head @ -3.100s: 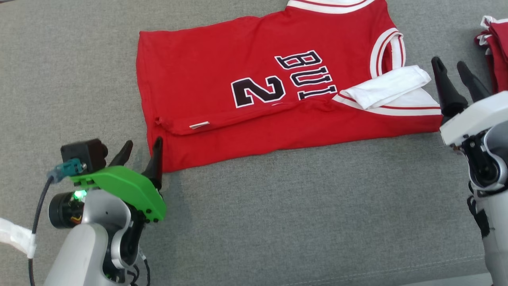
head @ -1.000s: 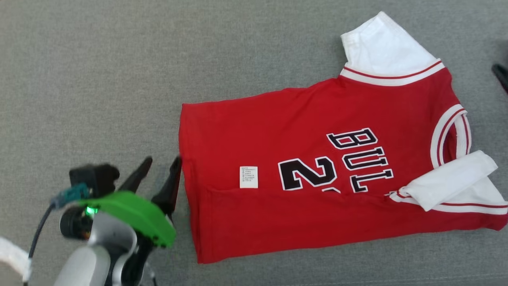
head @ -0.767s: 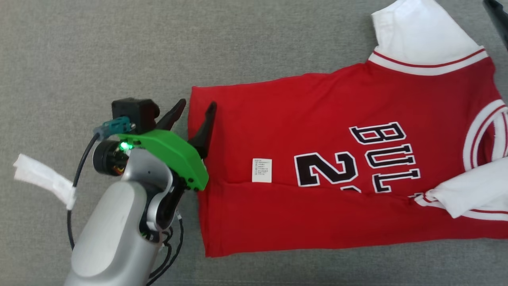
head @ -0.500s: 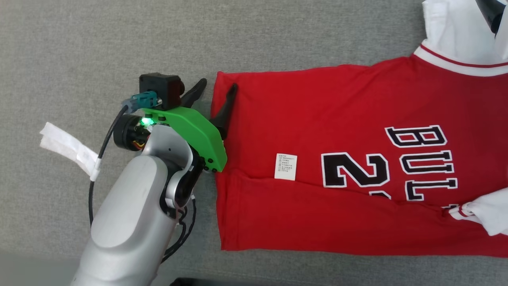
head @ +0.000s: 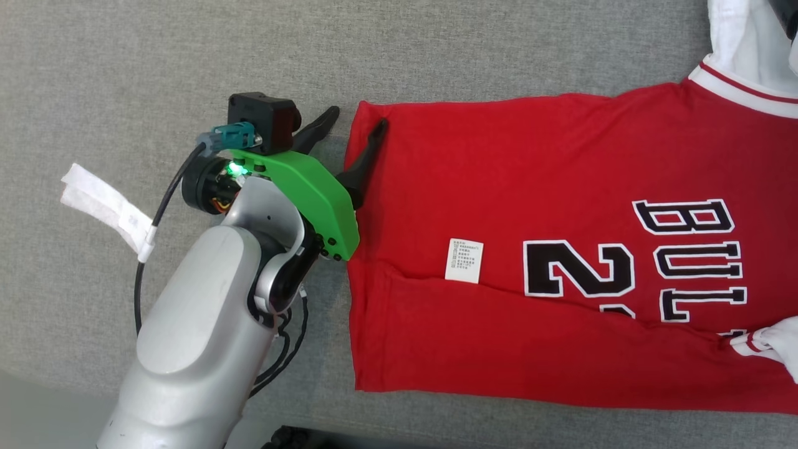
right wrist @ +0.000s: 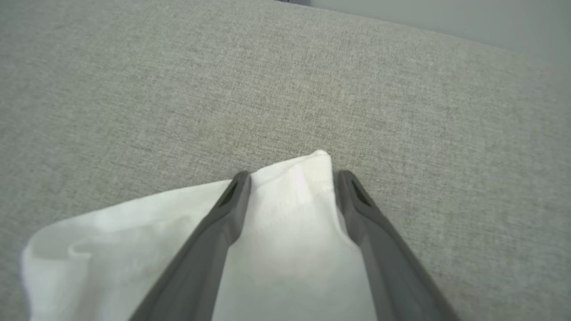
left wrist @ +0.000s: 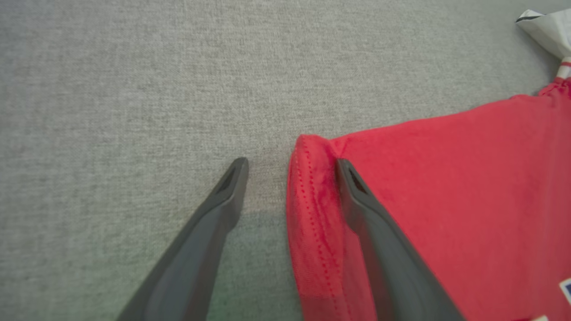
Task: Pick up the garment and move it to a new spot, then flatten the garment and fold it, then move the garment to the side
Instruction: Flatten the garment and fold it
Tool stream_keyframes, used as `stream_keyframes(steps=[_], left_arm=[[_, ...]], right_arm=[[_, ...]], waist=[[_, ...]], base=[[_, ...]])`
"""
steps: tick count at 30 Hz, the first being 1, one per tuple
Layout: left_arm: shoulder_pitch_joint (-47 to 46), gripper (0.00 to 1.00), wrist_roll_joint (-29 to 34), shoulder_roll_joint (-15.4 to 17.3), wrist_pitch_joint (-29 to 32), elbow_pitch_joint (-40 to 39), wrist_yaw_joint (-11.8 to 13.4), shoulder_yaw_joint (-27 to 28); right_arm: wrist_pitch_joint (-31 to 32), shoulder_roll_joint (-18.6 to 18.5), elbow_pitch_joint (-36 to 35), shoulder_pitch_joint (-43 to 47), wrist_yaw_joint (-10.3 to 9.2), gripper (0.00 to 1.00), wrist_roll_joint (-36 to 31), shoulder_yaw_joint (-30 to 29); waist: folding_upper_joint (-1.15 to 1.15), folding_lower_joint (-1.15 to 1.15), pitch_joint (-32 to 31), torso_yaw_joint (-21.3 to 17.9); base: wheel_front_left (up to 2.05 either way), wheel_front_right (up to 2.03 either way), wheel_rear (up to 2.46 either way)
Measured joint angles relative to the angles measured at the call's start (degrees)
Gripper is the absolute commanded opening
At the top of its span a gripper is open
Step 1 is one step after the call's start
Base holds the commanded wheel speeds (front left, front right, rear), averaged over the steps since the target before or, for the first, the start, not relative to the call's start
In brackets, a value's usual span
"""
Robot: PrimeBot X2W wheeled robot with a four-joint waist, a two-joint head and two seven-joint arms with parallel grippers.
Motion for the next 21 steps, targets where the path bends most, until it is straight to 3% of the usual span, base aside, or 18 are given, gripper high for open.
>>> stream_keyframes(steps=[7, 8, 9, 12, 21], left_arm=[[-0.3, 1.00, -1.1, 0.5, 1.0, -0.6, -0.8, -0.3], [-0.4, 0.46, -1.2, 0.4, 1.0, -0.5, -1.0, -0.4], [-0.6, 0.00, -1.4, 0.3, 0.8, -0.4, -1.3, -0.4], [-1.6, 0.00, -1.5, 0.2, 0.4, 0.3, -2.0, -0.7], [-1.8, 0.00, -1.6, 1.1, -4.6, 0.0, -1.8, 1.7]], right_arm=[[3.1, 0.7, 0.6, -0.6, -0.01, 1.00, 1.7, 0.3], [3.2, 0.7, 0.6, -0.6, -0.01, 0.31, 1.8, 0.5], [3.2, 0.9, 0.6, -0.5, -0.01, 0.00, 2.0, 0.5], [3.3, 1.2, -0.1, -0.3, -0.01, 0.00, 3.6, 1.0], [-8.7, 1.6, 1.7, -1.8, -0.02, 0.00, 2.3, -3.3]], waist=[[0.00, 0.00, -0.1, -0.9], [0.00, 0.00, -0.1, -1.0], [0.00, 0.00, -0.1, -1.1], [0.00, 0.00, -0.2, -1.5], [0.00, 0.00, -2.8, -3.2]], base=[[0.00, 0.00, 0.00], [0.00, 0.00, 0.00], [0.00, 0.00, 0.00], [0.00, 0.00, 0.00], [0.00, 0.00, 0.00]])
